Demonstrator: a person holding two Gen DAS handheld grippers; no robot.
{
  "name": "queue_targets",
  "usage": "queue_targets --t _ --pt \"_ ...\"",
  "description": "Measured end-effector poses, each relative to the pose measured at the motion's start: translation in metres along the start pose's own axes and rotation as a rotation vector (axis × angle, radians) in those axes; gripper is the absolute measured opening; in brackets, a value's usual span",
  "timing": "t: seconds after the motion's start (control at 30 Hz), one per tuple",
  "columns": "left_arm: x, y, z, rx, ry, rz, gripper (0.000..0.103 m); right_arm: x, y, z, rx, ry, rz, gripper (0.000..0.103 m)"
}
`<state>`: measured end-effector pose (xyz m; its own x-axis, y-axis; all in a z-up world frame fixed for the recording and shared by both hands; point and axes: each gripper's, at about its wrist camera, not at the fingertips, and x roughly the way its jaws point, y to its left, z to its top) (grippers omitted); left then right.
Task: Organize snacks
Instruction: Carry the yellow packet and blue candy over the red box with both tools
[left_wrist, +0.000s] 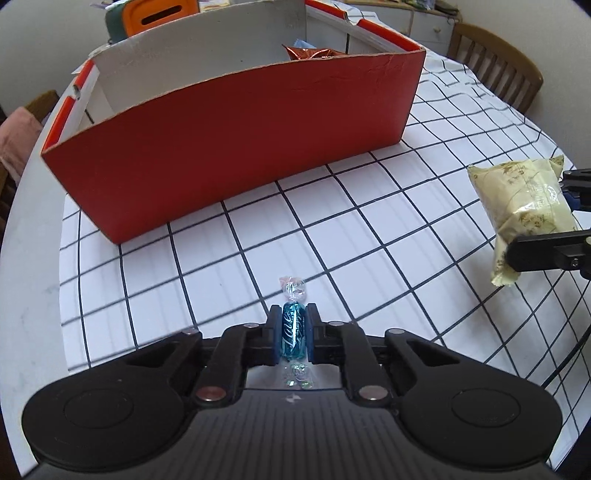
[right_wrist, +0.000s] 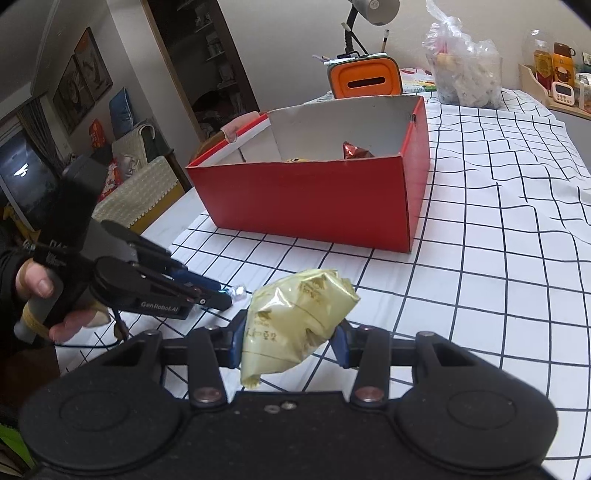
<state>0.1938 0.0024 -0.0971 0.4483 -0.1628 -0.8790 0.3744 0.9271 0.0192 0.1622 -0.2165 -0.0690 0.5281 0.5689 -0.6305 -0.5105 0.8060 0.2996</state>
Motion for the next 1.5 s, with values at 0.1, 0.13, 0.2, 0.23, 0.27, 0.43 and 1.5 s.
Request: queue_targets --t 0.1,0.13,0.2,0.23,0.27,0.43,1.5 --pt "-0.002 -0.004 -0.005 -0.027 -0.02 0.022 0.012 -0.002 -0.001 -0.001 0.008 -0.013 -0.005 0.044" --pt "-0.003 -0.004 -0.005 -0.044 -0.02 0.028 0.012 -0.004 -0.001 -0.001 0.011 -0.018 -0.007 0.044" --pt "-0.005 -0.003 -0.006 -0.063 -0.022 0.04 0.012 -0.006 0.0 -0.001 0.015 -0.026 -0.01 0.044" --pt "-0.007 -0.003 -0.007 -0.078 -0.027 0.042 0.012 -0.008 0.001 -0.001 0.014 -0.03 -0.014 0.044" --pt "-0.009 -0.002 -0.008 -0.093 -0.033 0.037 0.012 -0.01 0.002 -0.001 0.012 -0.033 -0.017 0.044" --pt "-0.028 0.003 -0.009 -0.154 -0.089 0.047 0.012 -0.017 0.009 0.004 -0.011 -0.058 -0.027 0.044" --pt "-0.061 0.046 0.117 -0.209 -0.319 0.228 0.012 0.035 0.01 0.134 -0.136 -0.148 -0.186 0.044"
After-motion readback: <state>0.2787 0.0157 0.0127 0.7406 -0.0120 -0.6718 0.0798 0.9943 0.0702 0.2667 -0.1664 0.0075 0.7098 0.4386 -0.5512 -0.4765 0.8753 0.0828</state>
